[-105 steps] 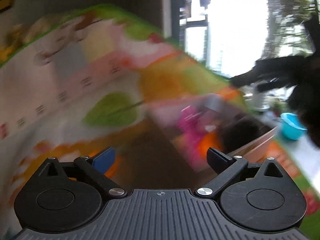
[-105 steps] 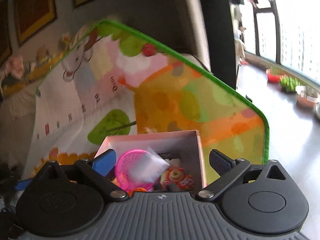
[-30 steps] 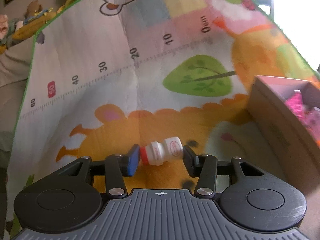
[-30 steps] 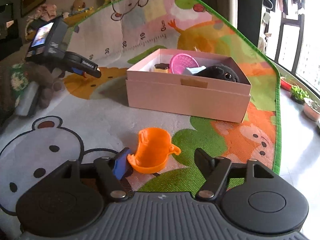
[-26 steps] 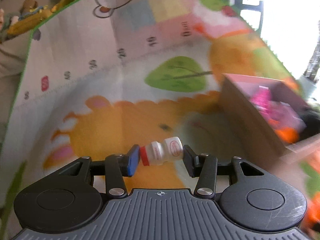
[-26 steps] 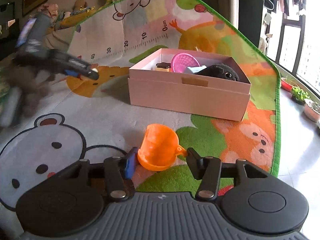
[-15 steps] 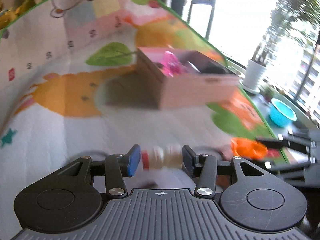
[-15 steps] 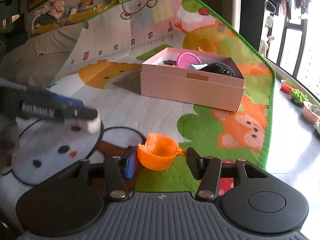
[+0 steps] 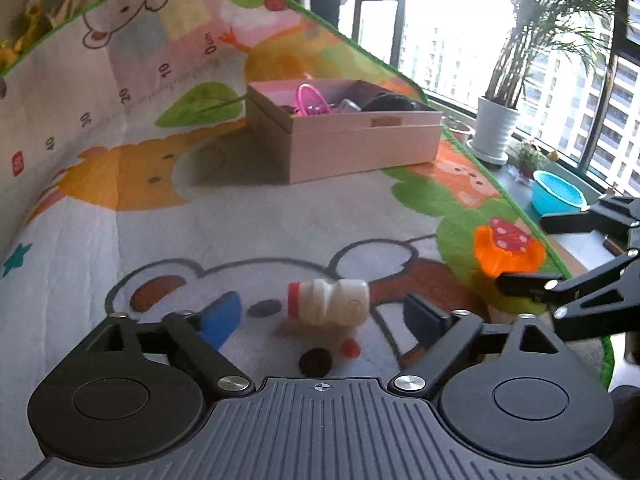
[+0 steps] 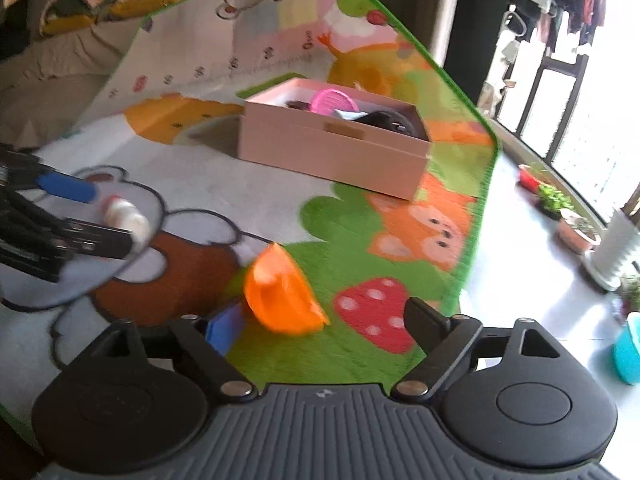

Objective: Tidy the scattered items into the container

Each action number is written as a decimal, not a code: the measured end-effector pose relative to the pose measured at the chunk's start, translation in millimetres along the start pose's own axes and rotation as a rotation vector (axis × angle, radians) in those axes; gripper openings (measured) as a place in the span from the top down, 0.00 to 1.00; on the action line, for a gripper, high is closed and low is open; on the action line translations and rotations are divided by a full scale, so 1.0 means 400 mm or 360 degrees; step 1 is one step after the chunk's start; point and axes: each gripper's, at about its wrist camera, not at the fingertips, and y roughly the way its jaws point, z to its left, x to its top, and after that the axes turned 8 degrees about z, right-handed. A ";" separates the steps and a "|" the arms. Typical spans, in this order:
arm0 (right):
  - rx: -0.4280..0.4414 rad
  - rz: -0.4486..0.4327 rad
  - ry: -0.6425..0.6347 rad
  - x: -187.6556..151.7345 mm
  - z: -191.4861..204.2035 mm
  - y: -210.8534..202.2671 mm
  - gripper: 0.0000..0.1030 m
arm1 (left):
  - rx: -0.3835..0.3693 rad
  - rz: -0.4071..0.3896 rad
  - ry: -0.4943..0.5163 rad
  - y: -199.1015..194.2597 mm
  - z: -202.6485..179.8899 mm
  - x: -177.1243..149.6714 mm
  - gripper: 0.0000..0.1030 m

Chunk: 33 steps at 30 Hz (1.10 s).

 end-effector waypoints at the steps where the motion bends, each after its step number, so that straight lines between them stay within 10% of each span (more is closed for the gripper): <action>1: -0.0029 0.0006 0.0004 -0.002 -0.006 0.000 0.09 | 0.0011 0.0005 -0.0001 0.001 0.004 -0.003 0.09; 11: -0.0151 0.0032 0.0060 -0.025 -0.026 0.012 0.01 | 0.0202 0.0021 -0.0042 0.001 0.059 -0.018 0.07; 17: -0.0067 -0.0017 0.0123 -0.031 -0.030 -0.001 0.00 | 0.0014 -0.0008 -0.0044 -0.006 0.054 -0.013 0.07; 33: 0.0240 0.0012 0.0236 -0.036 -0.012 0.033 0.00 | -0.0011 -0.0002 -0.0023 0.032 0.018 -0.001 0.05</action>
